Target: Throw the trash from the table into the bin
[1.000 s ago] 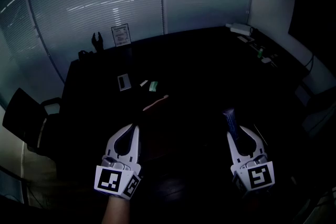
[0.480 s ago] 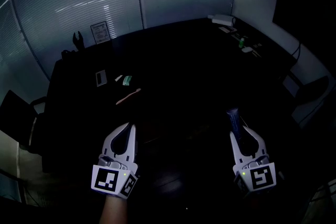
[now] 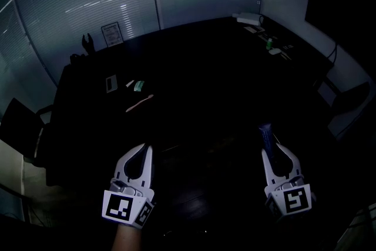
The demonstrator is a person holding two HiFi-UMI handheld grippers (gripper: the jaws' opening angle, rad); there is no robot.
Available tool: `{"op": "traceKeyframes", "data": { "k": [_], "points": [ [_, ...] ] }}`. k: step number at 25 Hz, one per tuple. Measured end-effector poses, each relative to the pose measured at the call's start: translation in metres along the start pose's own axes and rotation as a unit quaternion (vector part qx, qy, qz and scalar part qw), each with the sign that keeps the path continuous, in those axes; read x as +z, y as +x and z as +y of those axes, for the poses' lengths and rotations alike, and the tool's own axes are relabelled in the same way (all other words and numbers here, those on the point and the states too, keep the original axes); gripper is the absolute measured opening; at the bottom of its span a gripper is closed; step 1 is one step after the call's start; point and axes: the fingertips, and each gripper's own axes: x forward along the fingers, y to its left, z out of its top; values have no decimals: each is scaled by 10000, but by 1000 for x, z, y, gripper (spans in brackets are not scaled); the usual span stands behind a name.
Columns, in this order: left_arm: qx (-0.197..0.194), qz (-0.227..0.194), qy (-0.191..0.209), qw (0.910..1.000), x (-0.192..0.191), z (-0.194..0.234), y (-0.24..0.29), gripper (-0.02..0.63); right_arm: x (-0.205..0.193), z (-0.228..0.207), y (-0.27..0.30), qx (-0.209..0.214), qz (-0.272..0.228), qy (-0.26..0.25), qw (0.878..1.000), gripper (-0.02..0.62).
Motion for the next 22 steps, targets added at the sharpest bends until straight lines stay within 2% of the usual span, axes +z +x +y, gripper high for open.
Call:
{"op": "traceKeyframes", "data": {
  "k": [7,12,17,22],
  "points": [
    [16,144,-84,9999,-20,5,-17,0,-21,0,-4,-184,86,43,9998,110],
    [-93,0,-21,10000,-11,4,-23,0,-29,11,-16,-268,152,32,9995,110],
    [-331,34,-24,9994,-14,-10,-38,0,-63,22,-45,-374,618,163,9973,110],
    [-448,103,-81,9989,-18,-18,-52,0,-110,28,-66,-420,1303,145,9905,110]
  ]
}}
